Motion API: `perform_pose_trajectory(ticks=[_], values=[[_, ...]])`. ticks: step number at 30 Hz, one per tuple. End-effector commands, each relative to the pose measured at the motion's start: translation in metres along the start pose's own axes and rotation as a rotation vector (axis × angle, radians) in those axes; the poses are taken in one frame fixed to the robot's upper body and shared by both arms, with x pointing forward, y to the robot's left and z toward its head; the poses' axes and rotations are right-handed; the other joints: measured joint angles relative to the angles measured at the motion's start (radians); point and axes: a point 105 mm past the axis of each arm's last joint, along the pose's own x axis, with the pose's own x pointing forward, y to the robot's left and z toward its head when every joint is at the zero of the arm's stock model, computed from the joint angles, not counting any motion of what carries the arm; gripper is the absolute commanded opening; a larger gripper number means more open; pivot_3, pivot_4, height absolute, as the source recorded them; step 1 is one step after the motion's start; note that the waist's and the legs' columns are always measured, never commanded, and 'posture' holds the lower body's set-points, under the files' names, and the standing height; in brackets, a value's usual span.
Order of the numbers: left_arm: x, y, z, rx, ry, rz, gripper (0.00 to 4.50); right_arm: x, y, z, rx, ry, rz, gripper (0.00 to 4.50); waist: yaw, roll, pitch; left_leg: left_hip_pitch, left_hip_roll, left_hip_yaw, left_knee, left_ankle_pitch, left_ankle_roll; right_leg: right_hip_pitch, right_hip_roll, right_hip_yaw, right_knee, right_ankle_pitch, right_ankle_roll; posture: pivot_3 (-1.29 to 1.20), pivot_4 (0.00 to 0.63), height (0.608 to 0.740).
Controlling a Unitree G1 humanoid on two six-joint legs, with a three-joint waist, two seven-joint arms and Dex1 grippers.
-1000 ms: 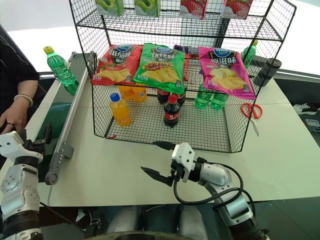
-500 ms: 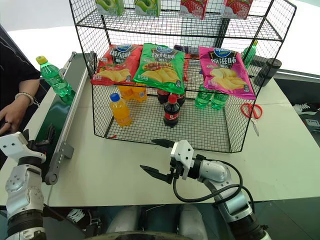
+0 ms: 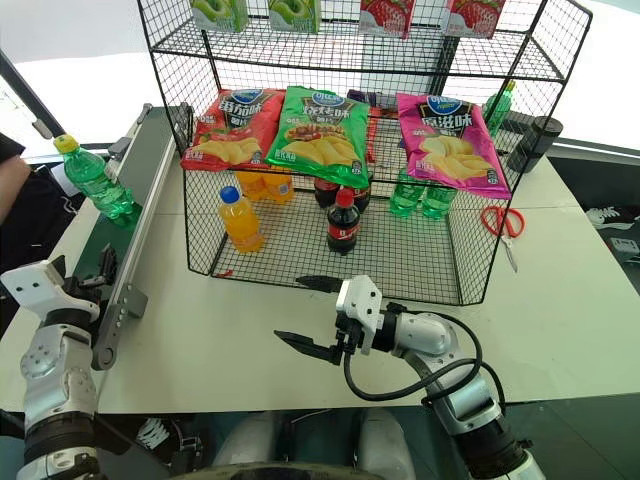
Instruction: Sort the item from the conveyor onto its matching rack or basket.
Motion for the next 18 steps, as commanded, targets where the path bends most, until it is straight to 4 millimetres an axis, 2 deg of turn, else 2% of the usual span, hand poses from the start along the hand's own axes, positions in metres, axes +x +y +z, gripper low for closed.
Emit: perform_pose_trajectory(ticks=[1,18], values=[[0.0024,0.0021,0.0122,0.018,-0.049,-0.001,4.50,0.0046,0.0046,0.0121,-0.022,-0.045,0.052,4.45,0.000,0.000,0.000,0.000,0.000,0.000,0.000,0.000,0.000,0.000,0.000,0.000,0.000,0.000,0.000,0.00,0.150,0.724],[0.0010,0.0043,0.0170,0.046,-0.080,0.004,4.50,0.0090,0.0047,0.0176,-0.006,-0.047,0.085,4.45,0.001,0.000,0.000,0.000,0.000,0.000,0.000,0.000,0.000,0.000,-0.001,0.000,0.000,0.000,0.000,0.00,0.150,0.724]])
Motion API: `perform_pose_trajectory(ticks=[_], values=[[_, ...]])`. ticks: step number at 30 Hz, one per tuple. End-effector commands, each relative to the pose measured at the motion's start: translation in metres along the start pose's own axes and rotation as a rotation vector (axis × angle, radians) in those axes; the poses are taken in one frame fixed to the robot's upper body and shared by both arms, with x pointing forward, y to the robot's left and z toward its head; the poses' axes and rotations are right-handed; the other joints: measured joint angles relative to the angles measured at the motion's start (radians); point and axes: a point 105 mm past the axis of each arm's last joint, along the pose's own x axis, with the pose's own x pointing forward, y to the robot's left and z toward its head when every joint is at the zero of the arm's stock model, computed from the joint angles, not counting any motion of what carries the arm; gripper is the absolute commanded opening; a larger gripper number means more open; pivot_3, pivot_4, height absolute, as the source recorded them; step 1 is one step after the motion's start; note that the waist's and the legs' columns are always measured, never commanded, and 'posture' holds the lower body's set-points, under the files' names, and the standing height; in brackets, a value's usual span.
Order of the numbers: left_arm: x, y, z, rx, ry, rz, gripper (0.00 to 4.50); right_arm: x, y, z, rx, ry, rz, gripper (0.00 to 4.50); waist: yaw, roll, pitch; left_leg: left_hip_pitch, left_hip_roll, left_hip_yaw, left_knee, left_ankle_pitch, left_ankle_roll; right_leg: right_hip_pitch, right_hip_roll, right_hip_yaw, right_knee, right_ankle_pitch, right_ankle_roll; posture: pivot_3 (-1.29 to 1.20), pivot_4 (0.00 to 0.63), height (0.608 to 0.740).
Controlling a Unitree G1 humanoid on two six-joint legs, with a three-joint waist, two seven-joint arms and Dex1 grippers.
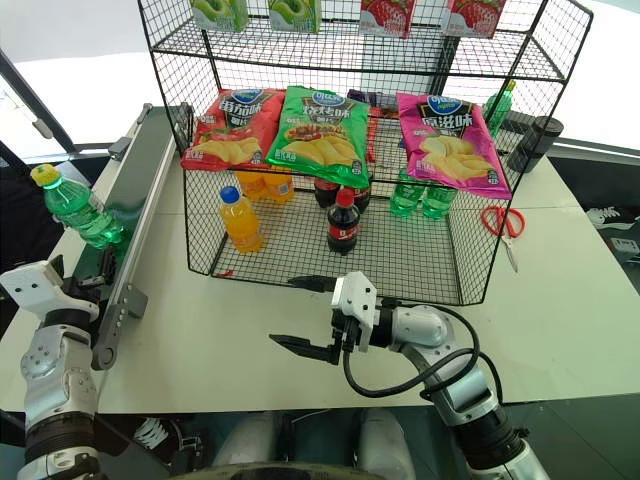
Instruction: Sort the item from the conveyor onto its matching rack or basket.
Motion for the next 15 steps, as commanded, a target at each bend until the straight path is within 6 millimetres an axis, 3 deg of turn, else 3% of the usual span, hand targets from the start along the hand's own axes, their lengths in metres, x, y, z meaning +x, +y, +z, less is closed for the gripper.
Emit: perform_pose_trajectory(ticks=[1,13,15], values=[[0.0019,0.0038,0.0144,0.042,-0.057,0.000,4.50,0.0042,0.0040,0.0132,-0.026,-0.045,0.031,4.45,0.000,0.000,0.000,0.000,0.000,0.000,0.000,0.000,0.000,0.000,0.000,0.000,0.000,0.000,0.000,0.00,0.150,0.724],[0.0047,0.0045,0.0187,0.070,-0.074,0.008,4.50,0.0045,0.0054,0.0116,-0.012,-0.047,0.041,4.45,0.000,0.000,0.000,0.000,0.000,0.000,0.000,0.000,0.000,0.000,0.000,0.000,0.000,0.000,0.000,0.00,0.150,0.724],[0.0058,0.0037,0.0202,0.075,-0.076,0.002,3.63,0.0049,0.0062,0.0114,-0.009,-0.048,0.044,4.50,0.000,0.000,0.000,0.000,0.000,0.000,0.000,0.000,0.000,0.000,0.000,0.000,0.000,0.000,0.000,0.00,0.150,0.724]])
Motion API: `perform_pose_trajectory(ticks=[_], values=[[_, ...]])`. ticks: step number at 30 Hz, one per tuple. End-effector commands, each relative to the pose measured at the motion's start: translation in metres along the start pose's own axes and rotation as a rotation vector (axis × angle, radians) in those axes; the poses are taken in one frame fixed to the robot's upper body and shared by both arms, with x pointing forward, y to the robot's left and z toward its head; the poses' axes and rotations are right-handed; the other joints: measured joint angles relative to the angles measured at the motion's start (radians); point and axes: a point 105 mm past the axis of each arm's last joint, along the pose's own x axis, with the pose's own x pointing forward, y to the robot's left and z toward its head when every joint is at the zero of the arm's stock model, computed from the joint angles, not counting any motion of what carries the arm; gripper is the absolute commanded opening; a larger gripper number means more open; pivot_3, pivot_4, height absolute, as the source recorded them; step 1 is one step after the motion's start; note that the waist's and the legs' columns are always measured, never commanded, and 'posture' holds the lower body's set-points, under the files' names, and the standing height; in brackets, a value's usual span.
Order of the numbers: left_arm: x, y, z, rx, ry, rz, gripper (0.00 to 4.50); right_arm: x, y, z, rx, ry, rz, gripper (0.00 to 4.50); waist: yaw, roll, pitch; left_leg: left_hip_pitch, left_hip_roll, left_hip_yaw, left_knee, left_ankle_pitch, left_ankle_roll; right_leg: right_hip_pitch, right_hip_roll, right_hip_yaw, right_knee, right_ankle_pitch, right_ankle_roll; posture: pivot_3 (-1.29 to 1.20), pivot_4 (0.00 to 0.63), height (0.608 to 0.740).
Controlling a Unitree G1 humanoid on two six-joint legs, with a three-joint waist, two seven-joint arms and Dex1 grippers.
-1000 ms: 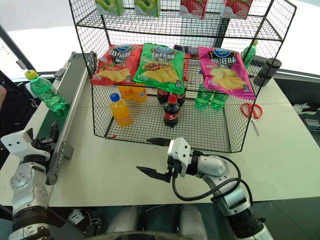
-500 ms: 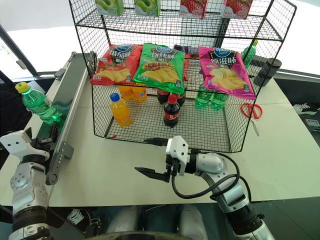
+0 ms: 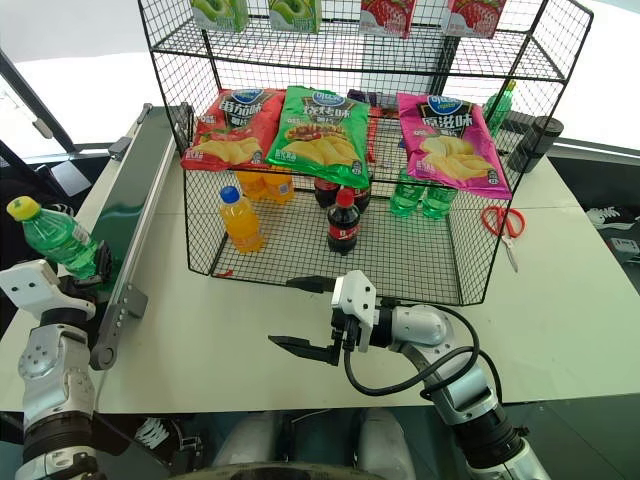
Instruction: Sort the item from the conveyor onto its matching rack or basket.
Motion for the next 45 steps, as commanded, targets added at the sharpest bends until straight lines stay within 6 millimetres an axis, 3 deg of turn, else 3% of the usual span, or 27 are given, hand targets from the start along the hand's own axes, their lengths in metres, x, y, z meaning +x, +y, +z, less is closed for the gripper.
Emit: perform_pose_trajectory(ticks=[1,2,6,11,18,24,33,39,45], values=[[0.006,0.002,0.017,0.034,-0.059,-0.006,3.17,0.005,0.005,0.011,-0.021,-0.042,0.031,4.50,0.001,0.000,0.000,0.000,0.000,0.000,0.000,0.000,0.000,0.000,0.000,0.000,0.000,0.000,0.000,0.00,0.150,0.724],[0.006,0.002,0.018,0.034,-0.059,-0.006,2.81,0.005,0.005,0.011,-0.021,-0.042,0.031,4.50,0.001,0.000,0.000,0.000,0.000,0.000,0.000,0.000,0.000,0.000,0.000,0.000,0.000,0.000,0.000,0.00,0.150,0.724],[0.008,0.000,0.024,0.036,-0.075,-0.017,2.77,0.004,0.005,0.011,-0.019,-0.042,0.031,4.50,0.001,0.000,0.000,0.000,0.000,0.000,0.000,0.000,0.000,0.000,0.000,0.000,0.000,0.000,0.000,0.00,0.150,0.724],[0.011,-0.014,0.062,0.072,-0.163,-0.148,2.77,0.002,0.002,0.011,-0.016,-0.033,0.017,4.50,0.000,-0.005,0.002,-0.001,0.000,-0.001,0.000,0.000,0.000,-0.001,0.000,0.000,0.000,0.000,0.000,0.00,0.150,0.724],[-0.004,-0.085,0.098,0.072,-0.178,-0.578,2.77,-0.009,-0.012,0.009,-0.042,-0.024,-0.052,4.50,0.000,-0.003,0.003,-0.001,-0.001,-0.001,0.000,0.000,-0.001,0.000,-0.003,-0.001,-0.001,0.000,0.000,0.00,0.150,0.724],[-0.047,-0.154,0.080,0.057,-0.039,-0.990,2.77,-0.020,-0.032,0.024,-0.024,-0.076,-0.178,4.50,-0.003,0.002,0.006,-0.001,-0.001,0.000,-0.001,0.000,-0.001,-0.001,-0.003,0.000,-0.001,0.000,0.000,0.00,0.150,0.724],[-0.071,-0.233,0.051,0.030,-0.025,-1.340,2.77,-0.013,-0.036,0.054,0.039,-0.158,-0.229,4.50,0.001,0.004,0.007,-0.002,-0.002,0.000,-0.001,0.000,-0.001,-0.001,-0.002,0.000,-0.001,0.000,0.000,0.00,0.150,0.724],[-0.078,-0.267,0.051,0.008,-0.082,-1.493,2.77,-0.013,-0.037,0.051,0.055,-0.134,-0.256,4.50,0.000,0.005,0.007,-0.002,-0.001,0.000,-0.001,0.000,0.000,-0.001,0.001,0.000,-0.001,0.000,0.000,0.00,0.150,0.724],[-0.086,-0.283,0.054,-0.008,-0.116,-1.570,2.77,-0.015,-0.038,0.047,0.065,-0.123,-0.294,4.50,0.000,0.005,0.007,-0.002,-0.001,0.000,-0.001,0.000,0.000,-0.001,0.002,0.000,-0.001,0.000,0.000,0.00,0.150,0.724]])
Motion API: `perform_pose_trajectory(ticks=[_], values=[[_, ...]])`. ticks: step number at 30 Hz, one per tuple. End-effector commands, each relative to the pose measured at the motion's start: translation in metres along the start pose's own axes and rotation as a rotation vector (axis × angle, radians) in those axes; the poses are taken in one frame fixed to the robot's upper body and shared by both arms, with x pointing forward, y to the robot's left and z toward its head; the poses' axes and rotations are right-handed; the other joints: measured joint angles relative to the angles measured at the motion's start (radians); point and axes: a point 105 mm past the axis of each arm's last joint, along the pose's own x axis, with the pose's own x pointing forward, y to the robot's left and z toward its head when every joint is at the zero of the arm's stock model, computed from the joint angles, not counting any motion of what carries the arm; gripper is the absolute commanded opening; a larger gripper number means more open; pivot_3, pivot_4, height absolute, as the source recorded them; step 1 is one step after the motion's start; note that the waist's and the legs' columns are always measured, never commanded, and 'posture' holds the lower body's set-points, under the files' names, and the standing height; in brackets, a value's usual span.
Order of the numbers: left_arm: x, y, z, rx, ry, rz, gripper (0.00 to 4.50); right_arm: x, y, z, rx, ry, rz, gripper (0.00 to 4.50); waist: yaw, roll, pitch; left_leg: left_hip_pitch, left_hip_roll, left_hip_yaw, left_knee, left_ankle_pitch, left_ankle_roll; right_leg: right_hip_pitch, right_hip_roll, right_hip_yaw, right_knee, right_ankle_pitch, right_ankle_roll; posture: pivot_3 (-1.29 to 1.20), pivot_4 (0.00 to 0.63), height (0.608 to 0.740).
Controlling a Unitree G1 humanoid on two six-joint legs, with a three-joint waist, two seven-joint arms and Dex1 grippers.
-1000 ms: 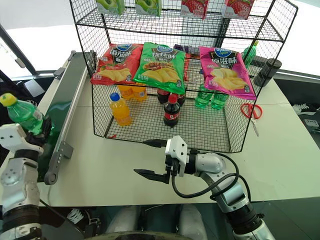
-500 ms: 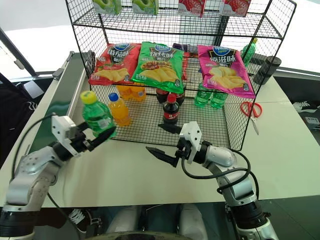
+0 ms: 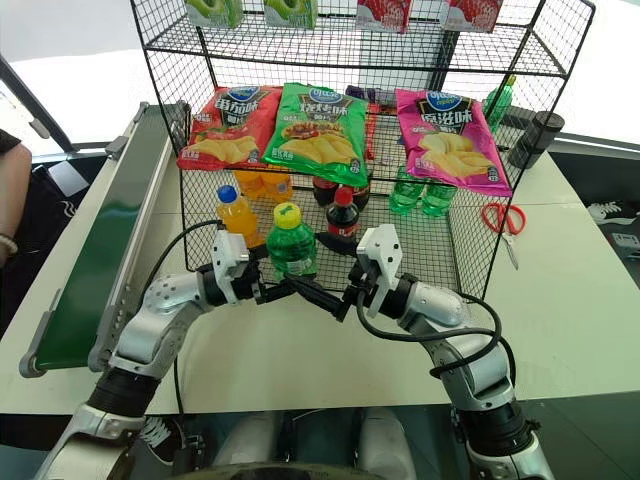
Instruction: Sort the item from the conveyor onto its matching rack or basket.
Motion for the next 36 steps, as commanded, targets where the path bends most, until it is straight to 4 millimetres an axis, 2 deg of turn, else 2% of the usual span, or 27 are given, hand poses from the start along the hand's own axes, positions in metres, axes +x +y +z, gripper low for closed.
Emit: perform_pose_trajectory(ticks=[1,10,13,14,15,17,18,20,21,22,28,32,36], values=[[0.008,-0.005,0.016,0.068,-0.057,-0.053,2.77,0.000,0.004,0.013,-0.033,-0.046,-0.003,4.50,0.000,0.000,0.000,0.000,0.000,0.000,0.000,0.000,0.000,0.000,0.000,0.000,0.000,0.000,0.000,0.00,0.150,0.724],[0.012,-0.013,0.016,0.087,-0.056,-0.100,2.77,-0.002,0.000,0.009,0.004,-0.043,-0.012,4.50,0.000,0.000,0.000,0.000,0.000,0.000,0.000,0.000,0.000,0.000,0.000,0.000,0.000,0.000,0.000,0.00,0.150,0.724],[0.012,-0.014,0.016,0.089,-0.054,-0.106,2.77,-0.003,0.002,0.009,0.021,-0.044,0.002,3.69,0.000,0.000,0.000,0.000,0.000,0.000,0.000,0.000,0.000,0.000,0.000,0.000,0.000,0.000,0.000,0.00,0.150,0.724],[0.013,-0.015,0.016,0.083,-0.056,-0.107,2.77,-0.003,0.003,0.009,0.024,-0.045,0.011,3.25,0.000,0.000,0.000,0.000,0.000,0.000,0.000,0.000,0.000,0.000,0.000,0.000,0.000,0.000,0.000,0.00,0.150,0.724],[0.013,-0.016,0.016,0.075,-0.058,-0.109,2.77,-0.003,0.004,0.010,0.024,-0.046,0.018,3.05,0.000,0.000,0.000,0.000,0.000,0.000,0.000,0.000,0.000,0.000,0.000,0.000,0.000,0.000,0.000,0.00,0.150,0.724],[0.014,-0.017,0.015,0.065,-0.059,-0.111,2.77,-0.002,0.006,0.010,0.021,-0.047,0.024,3.05,0.000,0.000,0.000,0.000,0.000,0.000,0.000,0.000,0.000,0.000,0.000,0.000,0.000,0.000,0.000,0.00,0.150,0.724],[0.014,-0.017,0.015,0.060,-0.060,-0.109,3.57,-0.002,0.006,0.010,0.017,-0.047,0.024,3.05,0.000,0.000,0.000,0.000,0.000,0.000,0.000,0.000,0.000,0.000,0.000,0.000,0.000,0.000,0.000,0.00,0.150,0.724],[0.014,-0.016,0.014,0.056,-0.057,-0.102,4.20,-0.002,0.005,0.011,0.008,-0.048,0.017,3.05,0.001,0.000,0.000,0.000,0.000,0.000,0.000,0.000,0.000,0.000,0.000,0.000,0.000,0.000,0.000,0.00,0.150,0.724],[0.014,-0.014,0.012,0.059,-0.050,-0.088,4.39,-0.002,0.004,0.011,0.002,-0.049,0.008,3.05,0.001,0.000,0.000,0.000,0.000,0.000,0.000,0.000,0.000,0.000,0.000,0.000,0.000,0.000,0.000,0.00,0.150,0.724],[0.013,-0.012,0.010,0.059,-0.040,-0.074,4.39,-0.003,0.002,0.011,-0.005,-0.051,-0.003,3.05,0.000,0.000,0.000,0.000,0.000,0.000,0.000,0.000,0.000,0.000,0.000,0.000,0.000,0.000,0.000,0.00,0.150,0.724],[-0.011,-0.001,-0.012,-0.024,0.040,0.018,4.39,-0.015,-0.021,0.020,-0.064,-0.075,-0.140,3.05,-0.001,0.000,0.000,0.000,0.000,0.000,0.000,0.000,0.000,0.000,0.000,0.000,0.000,0.000,0.000,0.00,0.150,0.724],[-0.029,0.001,-0.017,-0.027,0.060,0.089,4.39,-0.040,-0.052,0.027,-0.113,-0.096,-0.330,3.05,0.002,0.000,0.000,0.000,0.000,0.000,0.000,0.000,0.000,0.000,0.000,0.000,0.000,0.000,0.000,0.00,0.150,0.724],[-0.034,0.003,-0.015,-0.010,0.058,0.132,4.39,-0.072,-0.073,0.015,-0.117,-0.080,-0.519,3.05,0.009,0.000,0.000,0.000,-0.001,0.000,0.000,0.000,0.000,0.000,-0.001,0.000,0.000,0.000,0.000,0.00,0.150,0.724]])
